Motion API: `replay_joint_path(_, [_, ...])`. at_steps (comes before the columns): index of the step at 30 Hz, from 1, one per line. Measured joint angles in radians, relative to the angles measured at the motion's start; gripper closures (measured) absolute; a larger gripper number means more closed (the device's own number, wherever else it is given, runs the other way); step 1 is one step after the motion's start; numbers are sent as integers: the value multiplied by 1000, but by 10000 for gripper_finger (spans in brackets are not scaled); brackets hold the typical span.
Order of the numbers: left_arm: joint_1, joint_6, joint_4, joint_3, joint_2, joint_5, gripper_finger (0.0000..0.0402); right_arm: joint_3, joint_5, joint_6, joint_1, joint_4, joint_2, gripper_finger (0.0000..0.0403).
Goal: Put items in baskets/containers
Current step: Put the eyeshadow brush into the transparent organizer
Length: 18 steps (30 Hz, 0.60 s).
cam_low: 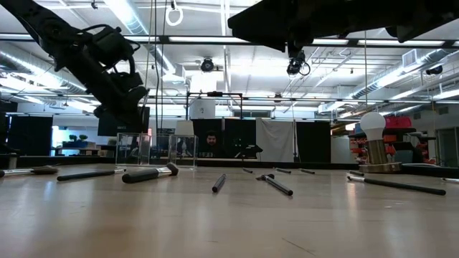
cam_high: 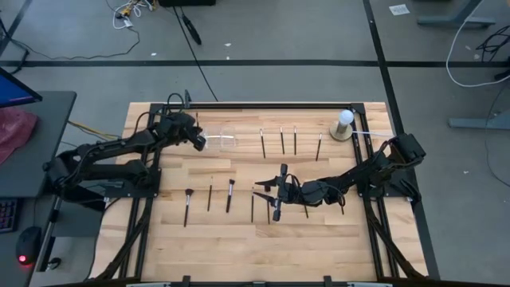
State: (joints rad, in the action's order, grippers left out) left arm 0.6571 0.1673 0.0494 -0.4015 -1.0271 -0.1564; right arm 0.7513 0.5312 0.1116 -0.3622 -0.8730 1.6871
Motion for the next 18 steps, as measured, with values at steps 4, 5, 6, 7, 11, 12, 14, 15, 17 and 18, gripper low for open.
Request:
replay_joint_path(4, [0,5,42,0,0,9,370,0,0,0,0,0,0,261])
replay_joint_path(5, [0,5,51,0,0,9,370,0,0,0,0,0,0,261])
replay_joint_path(6, [0,5,57,0,0,8,371,0,0,0,0,0,0,261])
replay_joint_path(7, [0,4,59,0,0,9,372,0,0,0,0,0,0,261])
replay_joint_path(11, [0,0,68,0,0,22,375,0,0,0,0,0,0,261])
replay_joint_path(12, [0,-8,71,0,0,23,375,0,0,0,0,0,0,261])
replay_joint_path(14, [0,-21,82,0,0,23,370,0,0,0,0,0,0,261])
replay_joint_path(15, [0,-22,86,0,0,23,367,0,0,0,0,0,0,261])
replay_joint_path(17, [0,-21,89,0,0,23,360,0,0,0,0,0,0,261])
replay_joint_path(18, [0,-22,91,0,0,23,357,0,0,0,0,0,0,261])
